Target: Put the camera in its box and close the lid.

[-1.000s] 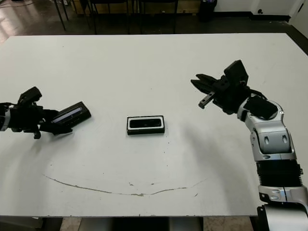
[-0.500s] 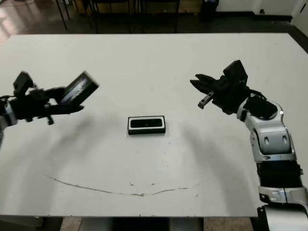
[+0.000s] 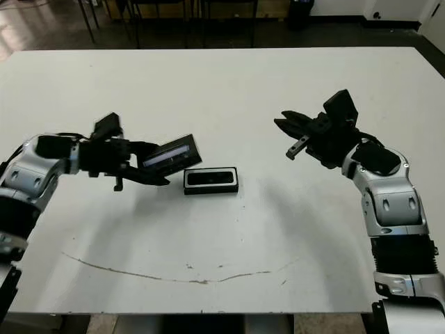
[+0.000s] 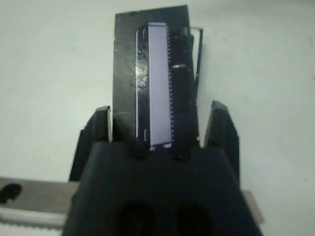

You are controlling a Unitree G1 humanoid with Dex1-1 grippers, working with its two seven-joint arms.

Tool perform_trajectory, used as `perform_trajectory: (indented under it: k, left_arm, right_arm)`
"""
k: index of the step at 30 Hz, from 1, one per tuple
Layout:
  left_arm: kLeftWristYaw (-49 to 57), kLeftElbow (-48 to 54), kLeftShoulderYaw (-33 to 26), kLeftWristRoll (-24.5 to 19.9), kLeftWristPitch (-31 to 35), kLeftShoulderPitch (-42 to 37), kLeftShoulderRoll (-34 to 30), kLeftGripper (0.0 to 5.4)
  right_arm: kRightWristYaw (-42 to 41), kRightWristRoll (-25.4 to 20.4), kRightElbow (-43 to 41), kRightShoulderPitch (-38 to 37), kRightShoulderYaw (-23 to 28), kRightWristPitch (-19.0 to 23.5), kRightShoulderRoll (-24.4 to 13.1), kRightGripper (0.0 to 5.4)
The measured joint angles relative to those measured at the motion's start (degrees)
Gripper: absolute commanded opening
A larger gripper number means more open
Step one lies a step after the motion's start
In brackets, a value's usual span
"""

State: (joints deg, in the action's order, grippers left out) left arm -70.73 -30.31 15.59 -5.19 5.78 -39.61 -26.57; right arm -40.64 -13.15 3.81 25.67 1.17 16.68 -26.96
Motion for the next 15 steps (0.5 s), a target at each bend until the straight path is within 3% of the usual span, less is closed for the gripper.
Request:
perform_trajectory:
  k: [15]
  left_arm:
    - [-1.7,-14.3,2.6,5.2,-5.7,-5.6,5.2,1.40]
  right_arm:
    - [-0.1,-0.5,-0.2,-0.2,0.0,0.2,0.0,0.00]
